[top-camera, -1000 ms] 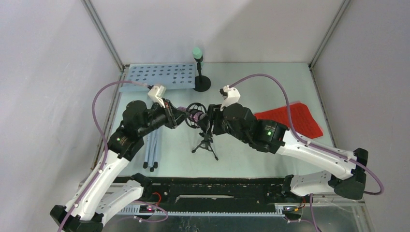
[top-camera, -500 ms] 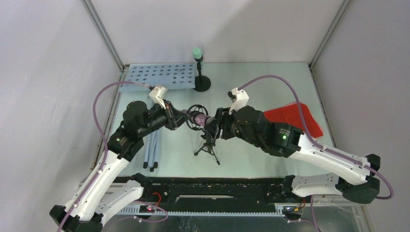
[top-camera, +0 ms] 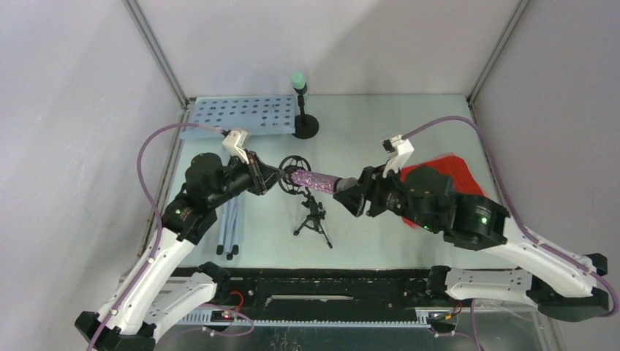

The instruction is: Pack up the instrument practice props

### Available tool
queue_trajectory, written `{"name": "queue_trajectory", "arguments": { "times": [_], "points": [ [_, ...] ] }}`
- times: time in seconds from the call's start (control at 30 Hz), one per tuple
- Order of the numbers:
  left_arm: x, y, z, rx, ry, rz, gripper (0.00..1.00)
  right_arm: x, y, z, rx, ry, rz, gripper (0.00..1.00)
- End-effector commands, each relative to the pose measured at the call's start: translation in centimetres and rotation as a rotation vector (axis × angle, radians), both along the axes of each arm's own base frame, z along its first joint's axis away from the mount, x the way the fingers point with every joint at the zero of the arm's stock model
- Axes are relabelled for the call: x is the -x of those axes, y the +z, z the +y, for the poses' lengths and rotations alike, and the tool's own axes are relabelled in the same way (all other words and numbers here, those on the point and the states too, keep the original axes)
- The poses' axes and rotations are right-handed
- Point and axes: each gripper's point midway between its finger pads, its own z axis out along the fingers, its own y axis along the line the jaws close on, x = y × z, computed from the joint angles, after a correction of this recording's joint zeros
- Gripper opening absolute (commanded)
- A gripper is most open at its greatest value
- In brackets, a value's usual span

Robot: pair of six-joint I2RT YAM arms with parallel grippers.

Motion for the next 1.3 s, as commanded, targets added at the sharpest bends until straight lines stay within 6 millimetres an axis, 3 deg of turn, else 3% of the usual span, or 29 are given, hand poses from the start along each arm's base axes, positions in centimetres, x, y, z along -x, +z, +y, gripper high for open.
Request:
{"name": "queue_trajectory", "arguments": {
  "times": [0.0, 0.2, 0.57, 0.67, 0.83, 1.03, 1.27],
  "points": [
    [-1.4, -0.4, 2.0, -0.075, 0.092, -0.034, 0.00, 0.8, 3.9, -3.2, -0.068, -0.012, -0.074, 0.09],
    [-1.2, 0.2, 1.8, -0.066, 0.074, -0.054, 0.00, 1.1, 2.4, -5.0, -0.017, -0.048, -0.036, 0.06],
    [-0.6, 1.3, 1.7, -0.051, 0.052, -0.094, 0.00, 0.6, 2.5, -7.6, -0.022, -0.141, -0.042, 0.03],
    [-0.4, 1.6, 1.7, -0.047, 0.046, -0.103, 0.00, -0.4, 1.0, -8.4, 0.048, -0.216, -0.031, 0.02],
    [0.0, 2.5, 1.6, -0.036, 0.031, -0.131, 0.00, -1.8, -2.4, -8.0, 0.191, -0.279, 0.001, 0.00],
    [0.6, 5.8, 0.5, 0.011, -0.051, -0.249, 0.00, -3.1, -5.9, -7.2, 0.300, -0.320, 0.038, 0.00],
    [-0.5, 8.6, -1.7, 0.100, -0.120, -0.292, 0.00, -3.1, -8.2, -7.1, 0.304, -0.338, 0.080, 0.00]
  ]
}}
